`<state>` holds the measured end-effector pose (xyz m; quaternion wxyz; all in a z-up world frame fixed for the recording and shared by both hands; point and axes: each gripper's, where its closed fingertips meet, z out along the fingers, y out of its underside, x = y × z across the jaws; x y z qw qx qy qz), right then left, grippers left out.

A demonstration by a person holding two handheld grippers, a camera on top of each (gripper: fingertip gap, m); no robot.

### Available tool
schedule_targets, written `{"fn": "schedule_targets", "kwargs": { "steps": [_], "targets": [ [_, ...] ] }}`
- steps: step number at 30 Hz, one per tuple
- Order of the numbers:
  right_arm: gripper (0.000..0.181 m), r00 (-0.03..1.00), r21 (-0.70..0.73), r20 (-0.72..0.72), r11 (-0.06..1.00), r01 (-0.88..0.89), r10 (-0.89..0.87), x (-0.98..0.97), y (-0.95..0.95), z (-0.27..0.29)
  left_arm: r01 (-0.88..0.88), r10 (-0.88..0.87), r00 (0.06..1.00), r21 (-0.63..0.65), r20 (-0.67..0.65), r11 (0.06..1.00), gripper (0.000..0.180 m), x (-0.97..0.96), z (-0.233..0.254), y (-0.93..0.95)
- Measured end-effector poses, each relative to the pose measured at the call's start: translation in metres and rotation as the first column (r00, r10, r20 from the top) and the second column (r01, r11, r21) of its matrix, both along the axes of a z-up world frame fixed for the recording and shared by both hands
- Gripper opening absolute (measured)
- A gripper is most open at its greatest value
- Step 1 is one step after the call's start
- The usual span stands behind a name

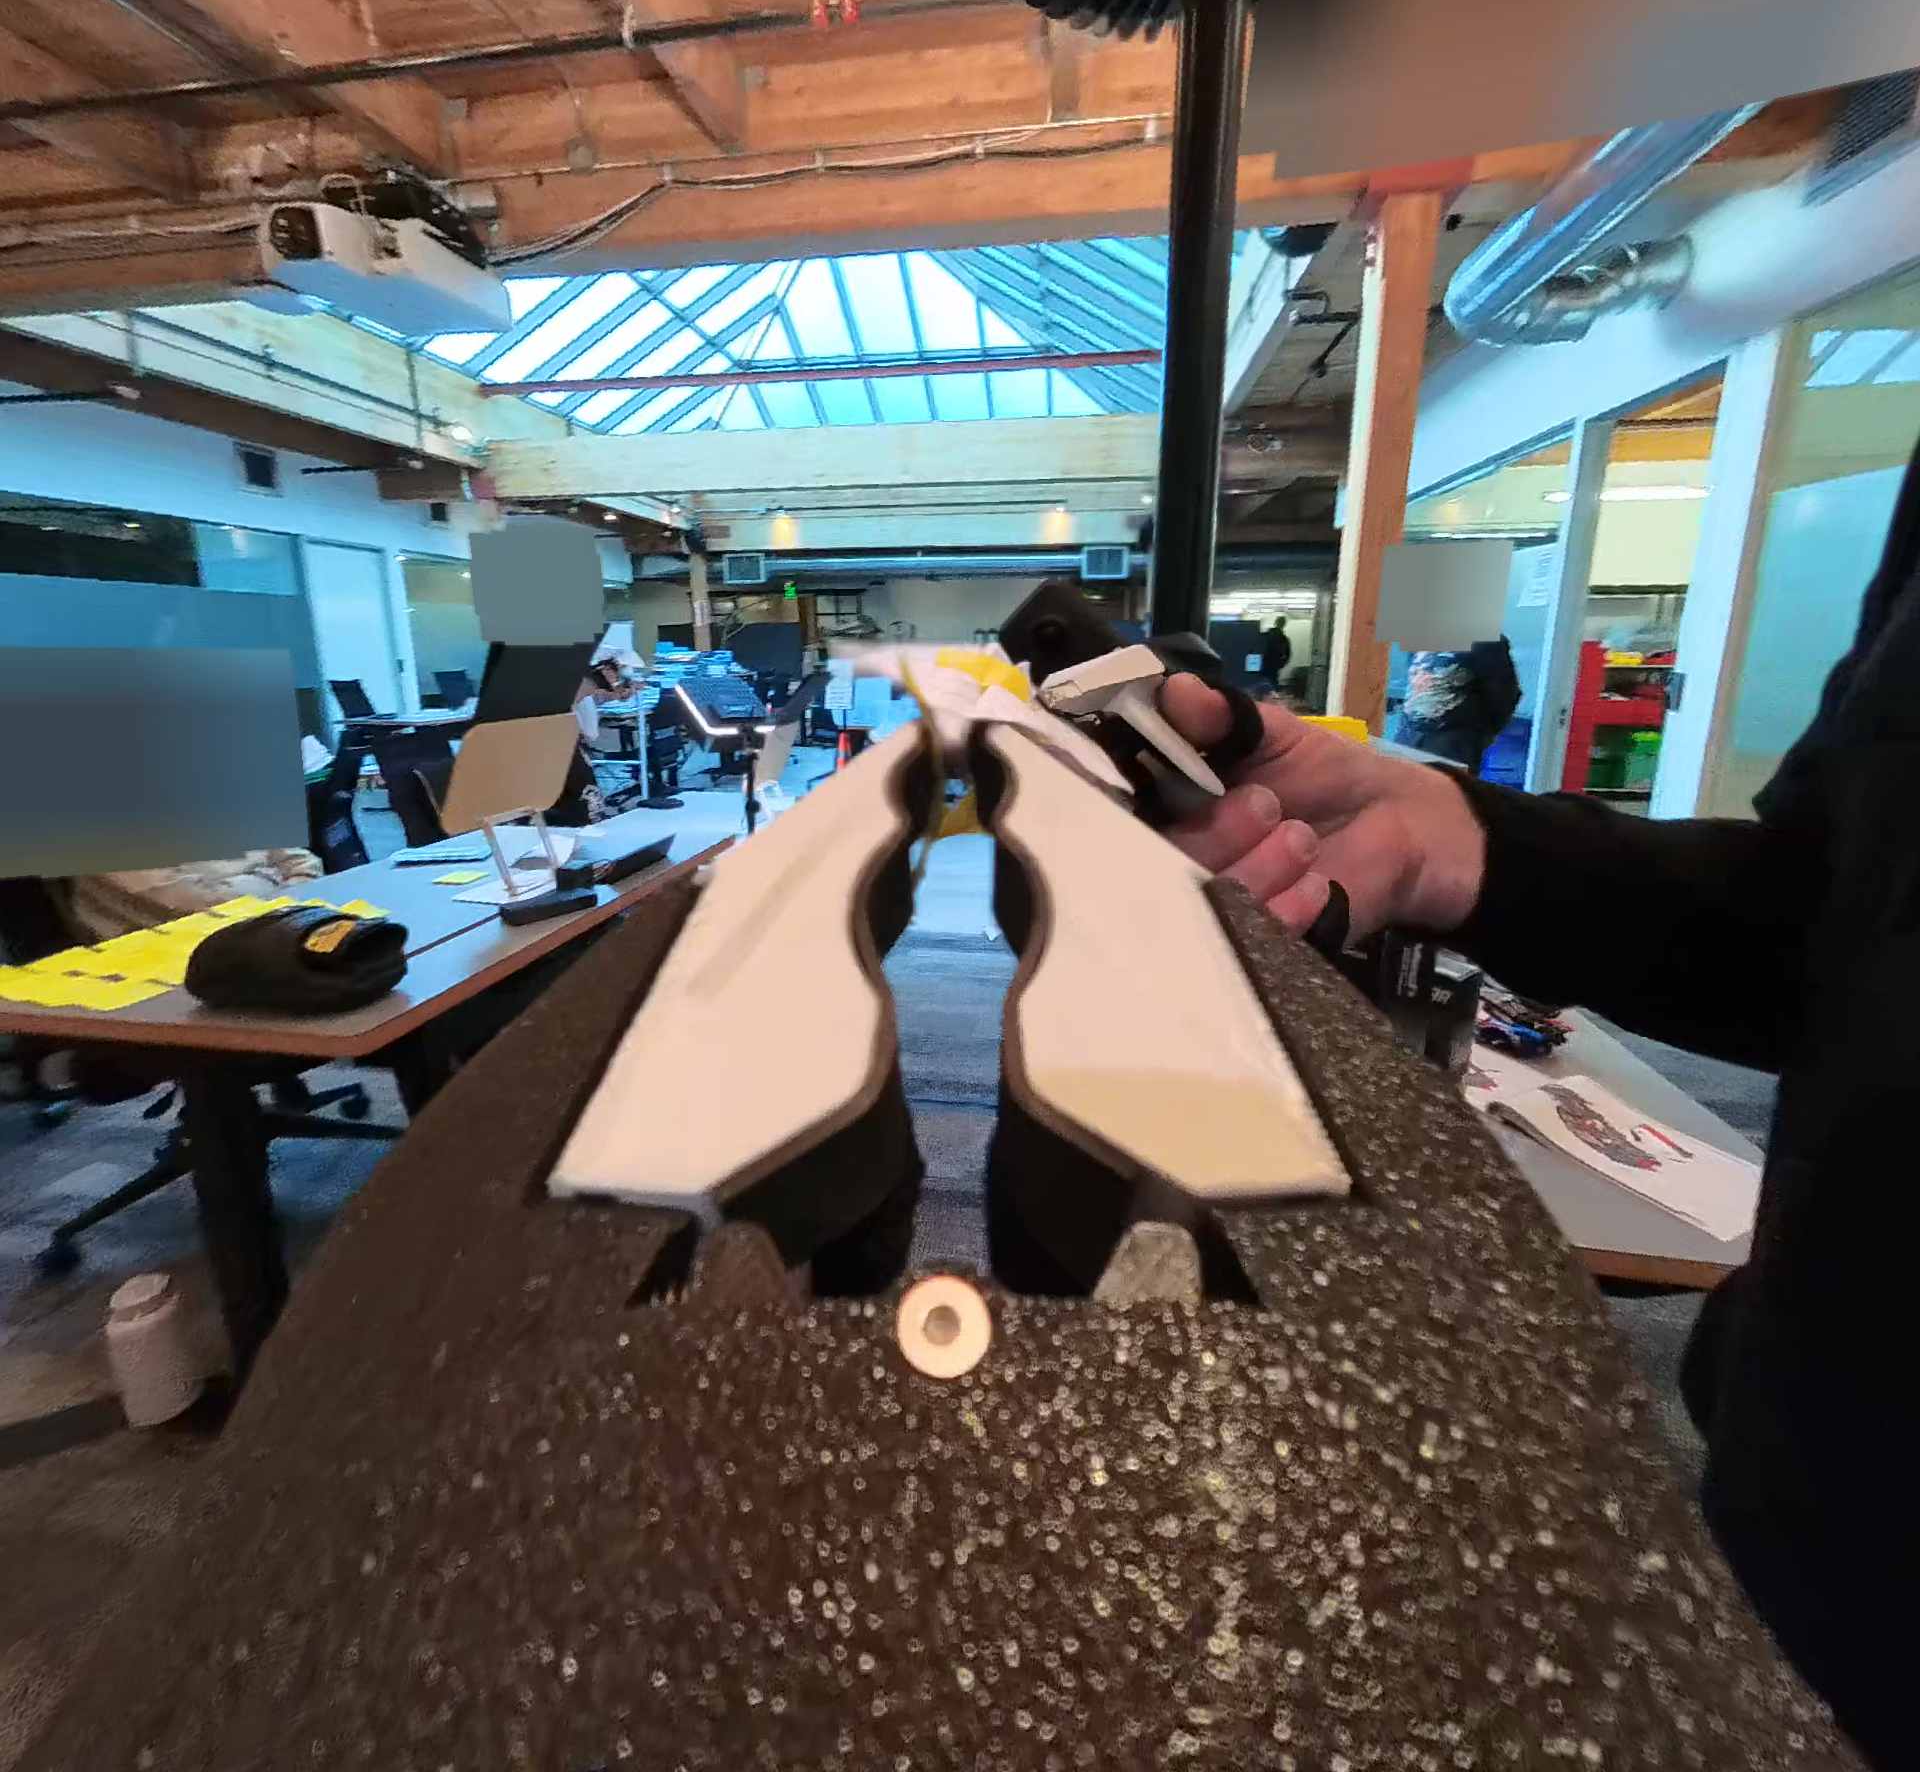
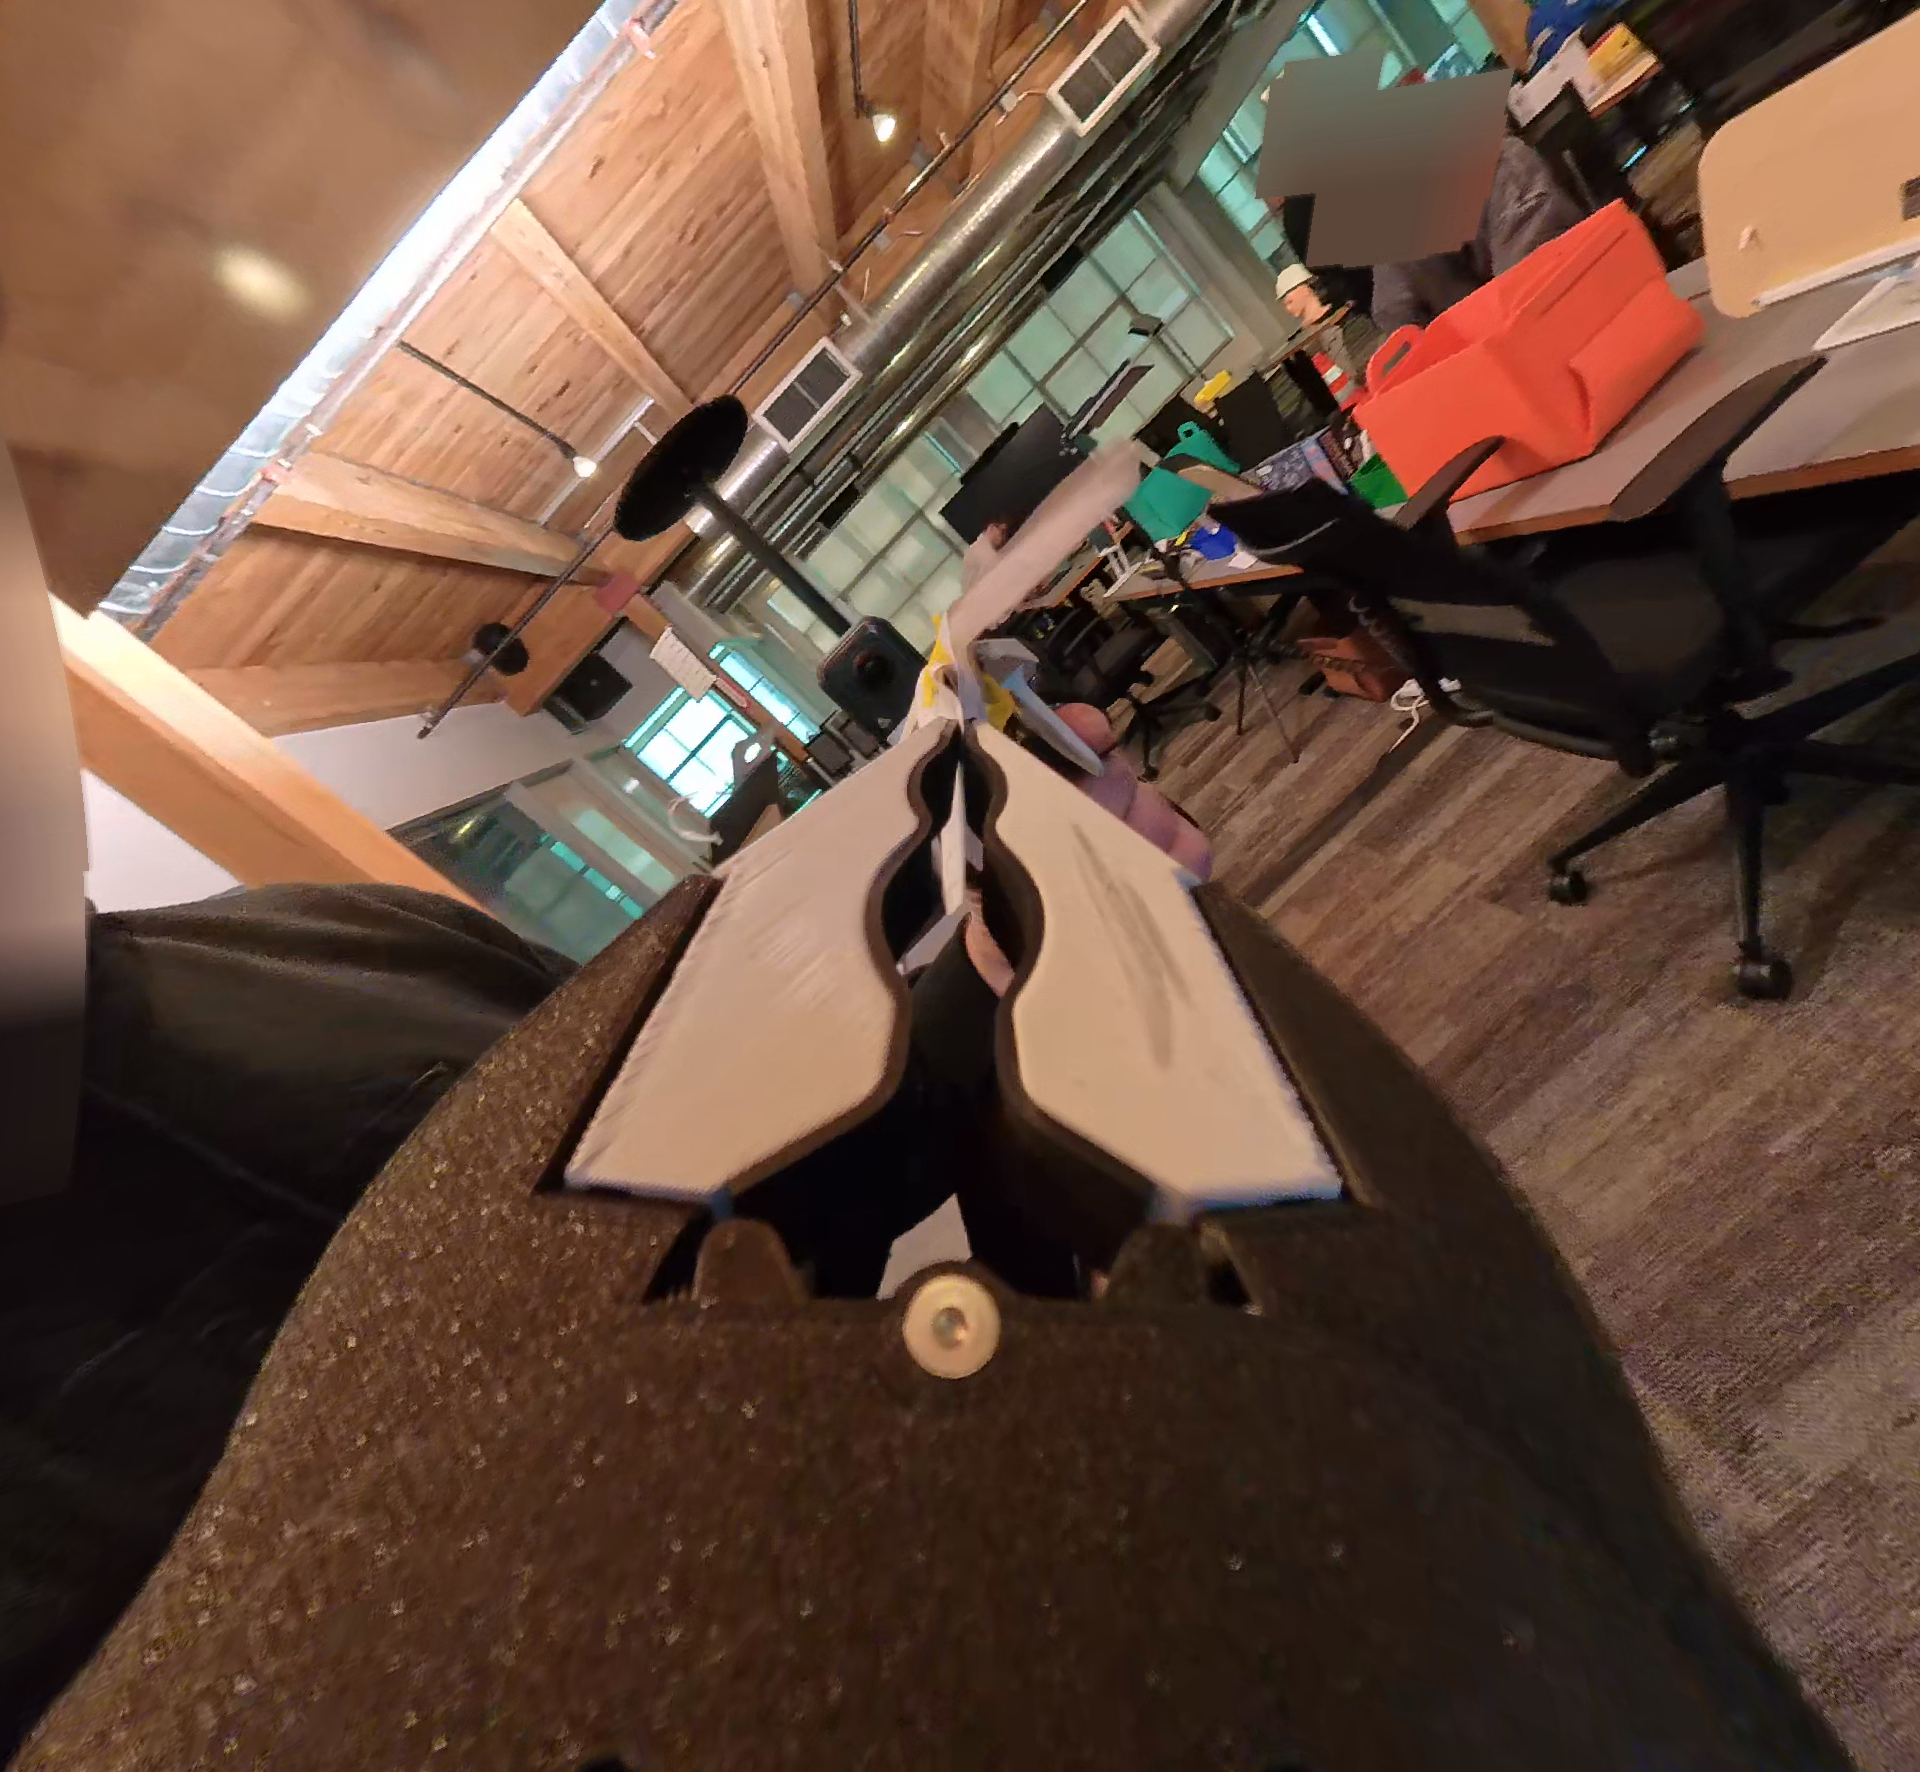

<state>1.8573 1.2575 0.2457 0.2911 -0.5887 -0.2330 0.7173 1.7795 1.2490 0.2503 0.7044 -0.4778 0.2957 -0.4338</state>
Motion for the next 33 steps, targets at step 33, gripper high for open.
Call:
{"fn": "schedule_targets", "kwargs": {
  "steps": [33],
  "targets": [
    [0.015, 0.914, 0.417, -0.276, 0.82, 0.391, -0.296, 0.021, 0.44, 0.081, 0.461, -0.291, 0.775, -0.187, 0.561, 0.867, 0.0, 0.065, 0.058, 0.457]
  ]
}}
